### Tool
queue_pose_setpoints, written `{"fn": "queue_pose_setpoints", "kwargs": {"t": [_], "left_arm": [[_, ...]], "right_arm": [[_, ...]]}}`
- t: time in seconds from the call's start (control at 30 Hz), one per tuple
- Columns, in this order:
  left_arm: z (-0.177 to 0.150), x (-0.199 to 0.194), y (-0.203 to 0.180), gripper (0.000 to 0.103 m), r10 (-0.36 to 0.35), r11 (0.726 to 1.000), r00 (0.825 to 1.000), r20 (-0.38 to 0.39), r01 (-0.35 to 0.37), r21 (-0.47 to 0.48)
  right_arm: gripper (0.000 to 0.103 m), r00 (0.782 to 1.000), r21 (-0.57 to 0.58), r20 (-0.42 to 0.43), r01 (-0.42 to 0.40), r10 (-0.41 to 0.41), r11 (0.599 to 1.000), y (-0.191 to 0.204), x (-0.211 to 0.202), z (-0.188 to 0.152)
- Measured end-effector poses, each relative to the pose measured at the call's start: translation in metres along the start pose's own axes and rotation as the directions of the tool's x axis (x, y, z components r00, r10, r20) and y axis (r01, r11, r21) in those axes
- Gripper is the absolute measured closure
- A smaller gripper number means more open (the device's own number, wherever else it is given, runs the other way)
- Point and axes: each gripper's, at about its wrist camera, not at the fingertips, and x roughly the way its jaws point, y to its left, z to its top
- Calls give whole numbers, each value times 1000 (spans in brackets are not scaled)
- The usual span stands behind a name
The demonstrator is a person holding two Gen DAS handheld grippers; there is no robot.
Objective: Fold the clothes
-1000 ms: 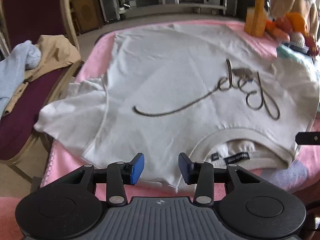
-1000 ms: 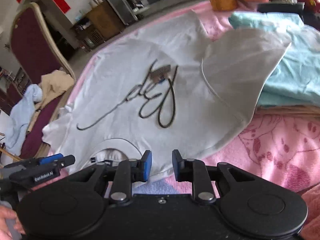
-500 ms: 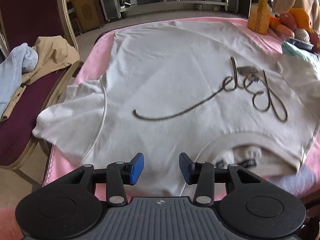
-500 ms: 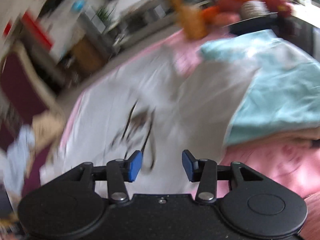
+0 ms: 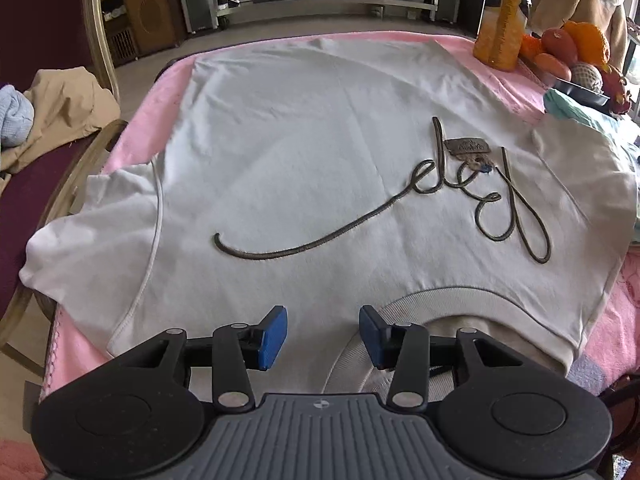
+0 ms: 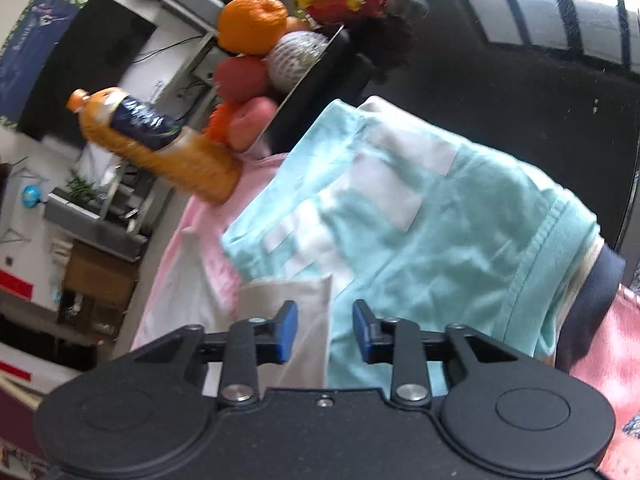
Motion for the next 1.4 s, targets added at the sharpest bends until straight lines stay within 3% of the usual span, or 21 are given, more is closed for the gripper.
{"fn": "queue_pose_setpoints", "kwargs": {"t": [0.33,0.4,0.43,0.6,0.73,0.87,0.97,1.0,1.1,1.2,1.27,1.33,1.4], "left_arm": [[0,5,7,56,1,1000,1000,-3,-1,-21],[0,5,7,56,3,1000,1000,0,-3,-21],[0,5,8,56,4,1000,1000,1,-4,-21],[-1,2,10,57,20,1000,1000,13,-20,-24],[-1,-1,13,57,41,999,999,30,-40,-30],[-3,-5,18,57,62,997,997,45,-60,-37],[-3,-8,22,57,78,996,995,54,-76,-49],[-3,-8,24,57,80,996,995,56,-77,-54],[-2,-8,28,57,80,994,995,54,-76,-76],[-2,-8,30,57,80,993,996,48,-75,-93],[-2,-8,31,57,83,992,995,48,-78,-97],[-2,-7,32,57,83,992,995,48,-78,-100],[-2,-7,31,57,81,992,996,44,-76,-104]], "right_arm": [[86,998,-52,33,53,-51,997,10,22,6],[101,998,-61,44,53,-50,997,10,21,6],[101,998,-65,49,53,-50,996,10,21,6],[101,993,-131,115,10,5,991,22,5,-1],[101,982,-310,168,-28,83,950,51,-11,-22],[101,974,-539,129,-90,187,838,92,-21,-61],[101,973,-703,39,-135,227,698,121,-25,-104],[101,973,-766,2,-146,229,627,128,-26,-123],[101,978,-875,-104,-177,183,450,137,-19,-168],[96,974,-906,-219,-224,56,359,134,-1,-198],[92,966,-892,-257,-247,23,378,128,1,-195],[89,966,-839,-250,-246,57,485,122,-3,-171],[87,985,-783,-151,-171,84,597,114,-10,-148]]}}
